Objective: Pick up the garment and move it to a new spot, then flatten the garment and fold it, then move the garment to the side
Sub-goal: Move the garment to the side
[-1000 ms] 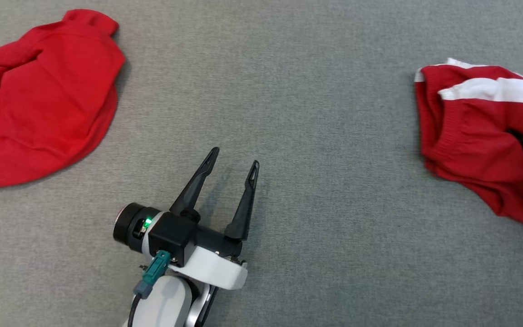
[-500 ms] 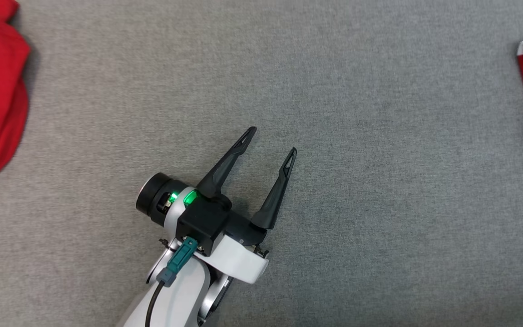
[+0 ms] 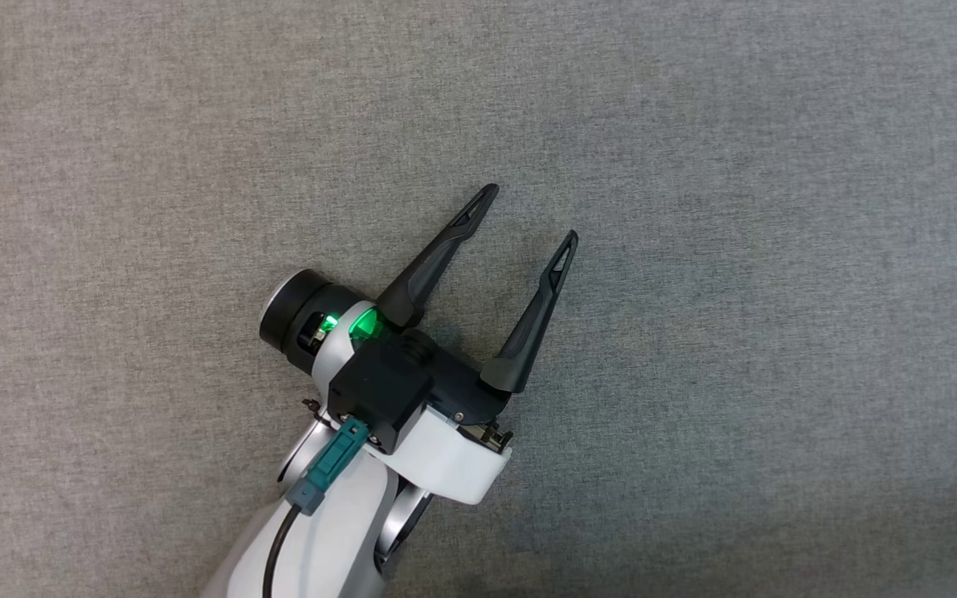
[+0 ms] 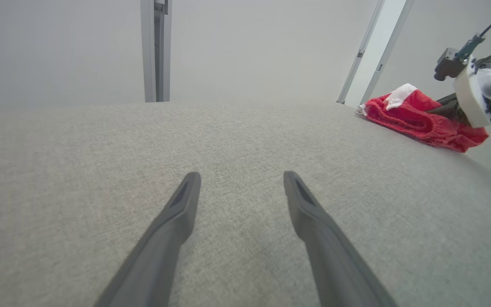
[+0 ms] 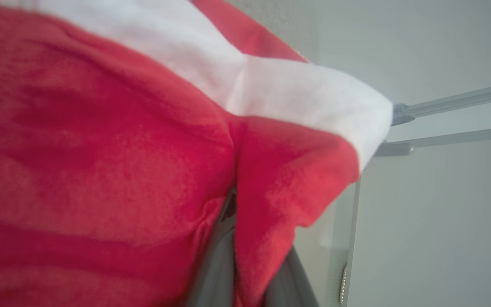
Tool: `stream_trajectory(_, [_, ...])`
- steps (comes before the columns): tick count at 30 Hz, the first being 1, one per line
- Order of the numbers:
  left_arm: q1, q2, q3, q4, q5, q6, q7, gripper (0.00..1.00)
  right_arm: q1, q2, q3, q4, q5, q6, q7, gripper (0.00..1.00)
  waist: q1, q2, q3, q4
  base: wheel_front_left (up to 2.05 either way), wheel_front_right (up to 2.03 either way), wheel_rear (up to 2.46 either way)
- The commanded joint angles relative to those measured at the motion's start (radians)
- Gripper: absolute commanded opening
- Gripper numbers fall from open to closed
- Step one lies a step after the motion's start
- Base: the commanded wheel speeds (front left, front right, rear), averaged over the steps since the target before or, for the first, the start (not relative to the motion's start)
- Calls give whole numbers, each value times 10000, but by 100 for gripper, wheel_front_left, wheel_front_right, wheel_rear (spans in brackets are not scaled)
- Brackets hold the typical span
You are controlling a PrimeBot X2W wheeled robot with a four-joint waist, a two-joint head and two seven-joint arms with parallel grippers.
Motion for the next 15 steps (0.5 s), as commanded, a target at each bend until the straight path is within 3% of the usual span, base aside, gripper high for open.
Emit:
stream_trajectory(1, [112, 344, 202, 620, -29, -5, 135, 100, -243, 126, -54, 441, -99, -10, -279, 100, -1, -1, 36, 65, 0, 0, 0])
stream_trajectory(9, [315, 293, -28, 529, -300, 123, 110, 100, -564, 848, -56, 2076, -837, -8, -723, 100, -1, -1, -680, 185, 0, 0, 0])
stream_trajectory(15, [498, 202, -63, 404, -524, 293, 79, 100, -432, 1597, -273, 2182, -623, -8, -949, 100, -1, -1, -1625, 160, 0, 0, 0])
